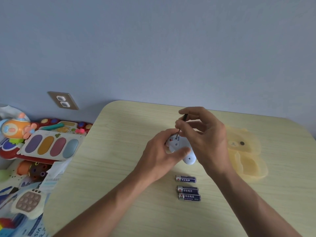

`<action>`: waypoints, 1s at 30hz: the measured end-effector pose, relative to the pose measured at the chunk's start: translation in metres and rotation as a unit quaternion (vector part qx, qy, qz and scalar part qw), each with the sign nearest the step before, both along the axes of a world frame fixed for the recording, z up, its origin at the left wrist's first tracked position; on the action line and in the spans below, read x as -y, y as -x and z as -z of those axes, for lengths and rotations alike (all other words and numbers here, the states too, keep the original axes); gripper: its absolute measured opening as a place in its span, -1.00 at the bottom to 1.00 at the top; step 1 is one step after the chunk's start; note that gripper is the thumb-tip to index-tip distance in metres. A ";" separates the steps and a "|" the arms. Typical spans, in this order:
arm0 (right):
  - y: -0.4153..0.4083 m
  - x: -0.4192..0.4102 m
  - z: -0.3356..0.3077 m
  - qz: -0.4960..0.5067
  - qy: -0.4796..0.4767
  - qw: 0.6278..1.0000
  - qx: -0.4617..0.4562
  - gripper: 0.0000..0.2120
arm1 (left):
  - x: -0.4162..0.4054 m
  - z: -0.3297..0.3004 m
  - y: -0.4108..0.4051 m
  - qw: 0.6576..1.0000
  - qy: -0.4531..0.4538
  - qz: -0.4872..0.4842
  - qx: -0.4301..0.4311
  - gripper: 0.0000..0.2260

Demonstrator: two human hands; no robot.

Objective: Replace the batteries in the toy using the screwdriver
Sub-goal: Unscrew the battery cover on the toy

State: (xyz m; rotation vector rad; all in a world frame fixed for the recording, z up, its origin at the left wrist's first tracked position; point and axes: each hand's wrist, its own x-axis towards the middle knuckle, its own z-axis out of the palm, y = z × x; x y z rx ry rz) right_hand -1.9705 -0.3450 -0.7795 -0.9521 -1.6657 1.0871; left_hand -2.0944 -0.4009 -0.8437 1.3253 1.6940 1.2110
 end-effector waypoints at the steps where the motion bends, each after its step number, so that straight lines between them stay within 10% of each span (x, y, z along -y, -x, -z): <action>1: 0.000 0.000 0.001 0.002 -0.007 1.000 0.005 -0.79 | 0.000 0.000 0.000 1.000 0.003 0.001 -0.004 -0.67; 22: 0.002 0.002 0.001 0.008 -0.026 1.000 0.007 -0.63 | 0.002 0.005 0.002 1.000 -0.009 0.001 -0.008 -0.58; 30: 0.004 0.005 0.000 0.025 -0.058 0.998 0.025 -0.85 | 0.001 0.004 0.002 1.000 -0.002 0.008 -0.015 -0.66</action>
